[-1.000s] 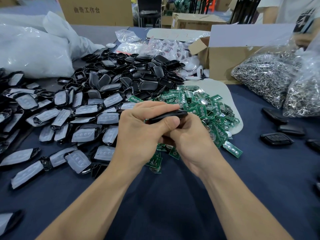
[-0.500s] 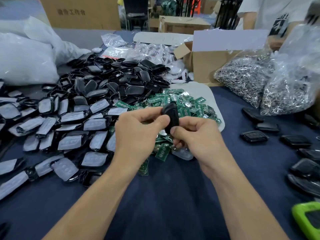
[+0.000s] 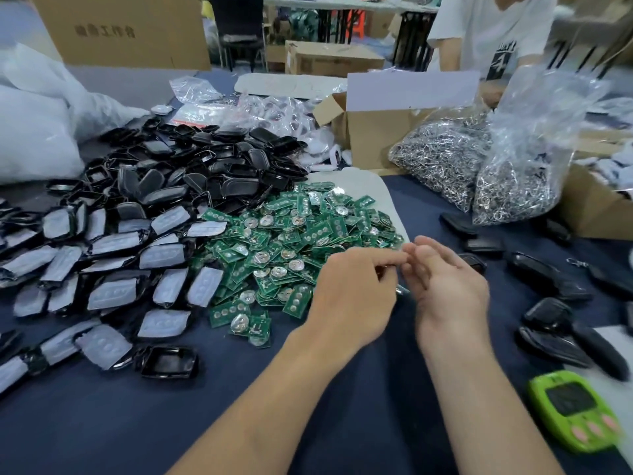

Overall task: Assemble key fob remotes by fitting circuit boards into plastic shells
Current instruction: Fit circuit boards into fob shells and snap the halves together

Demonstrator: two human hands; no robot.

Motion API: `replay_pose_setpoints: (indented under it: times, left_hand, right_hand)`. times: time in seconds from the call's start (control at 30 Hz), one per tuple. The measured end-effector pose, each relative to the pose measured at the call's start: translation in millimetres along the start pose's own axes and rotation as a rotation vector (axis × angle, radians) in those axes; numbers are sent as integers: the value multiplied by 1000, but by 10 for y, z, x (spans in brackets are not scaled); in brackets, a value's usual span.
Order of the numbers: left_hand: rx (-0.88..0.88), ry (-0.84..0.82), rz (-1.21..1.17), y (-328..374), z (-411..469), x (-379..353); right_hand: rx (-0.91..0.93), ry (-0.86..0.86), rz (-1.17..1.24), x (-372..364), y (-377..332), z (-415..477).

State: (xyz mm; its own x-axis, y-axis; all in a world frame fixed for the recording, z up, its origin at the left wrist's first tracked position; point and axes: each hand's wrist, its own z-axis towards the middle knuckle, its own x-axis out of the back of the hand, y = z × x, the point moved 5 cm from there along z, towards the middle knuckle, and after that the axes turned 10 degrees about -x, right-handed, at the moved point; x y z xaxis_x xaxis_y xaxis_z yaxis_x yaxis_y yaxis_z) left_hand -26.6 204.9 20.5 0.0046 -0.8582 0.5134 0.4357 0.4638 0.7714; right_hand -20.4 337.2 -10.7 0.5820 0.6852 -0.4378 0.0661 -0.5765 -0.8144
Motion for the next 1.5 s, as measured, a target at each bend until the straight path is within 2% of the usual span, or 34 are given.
replay_pose_setpoints:
  times: [0.17,0.27,0.4,0.5,0.63,0.7,0.8,0.9,1.03,1.13,1.23,1.33,1.4,1.5]
  left_hand:
    - [44,141,254,-180,-3,536]
    - [40,197,459,-357,-85,912]
    - [40,195,631,-666,-238,1371]
    - [154,139,705,-969,-314,1717]
    - [279,-47,727,-1334,-420,1911]
    - [275,-10,732,-1380,-413,1938]
    - [228,150,719,-1319,-393,1977]
    - [251,269,653,-1295,-445,2039]
    - [303,305,596,-1270,-471,2059]
    - [330,293,543,-1199,-400,2036]
    - [273,265,453,-1111,-167,1952]
    - [279,261,417,-1135,178,1914]
    - [326,195,474,-1242,406,1941]
    - [365,1,629,-1385,661,1986]
  right_hand:
    - [326,-104,-602,-490,210,-273]
    - [491,-260,-854,-891,425,-500]
    - [756,-353,-1202,-1322,729,-740]
    - [780,-441,-1465,-1550,988,-752]
    - [734,-530,-1633,-1712,1137,-614]
    - [748,-544,-1613,-1751,1114,-579]
    - [734,-497,-1396,-1732,982,-561]
    - [686,-475,-1329,-1670,945,-554]
    - [668,-444,-1101,-1609,854,-567]
    - [572,-415,-958,-1527,784,-545]
    - [520,-449,-847,-1497,741,-511]
    - [473,-468,-824,-1490,721,-479]
    - [410,-477,-781,-1479,725,-455]
    - [345,-499,-741,-1470,717,-443]
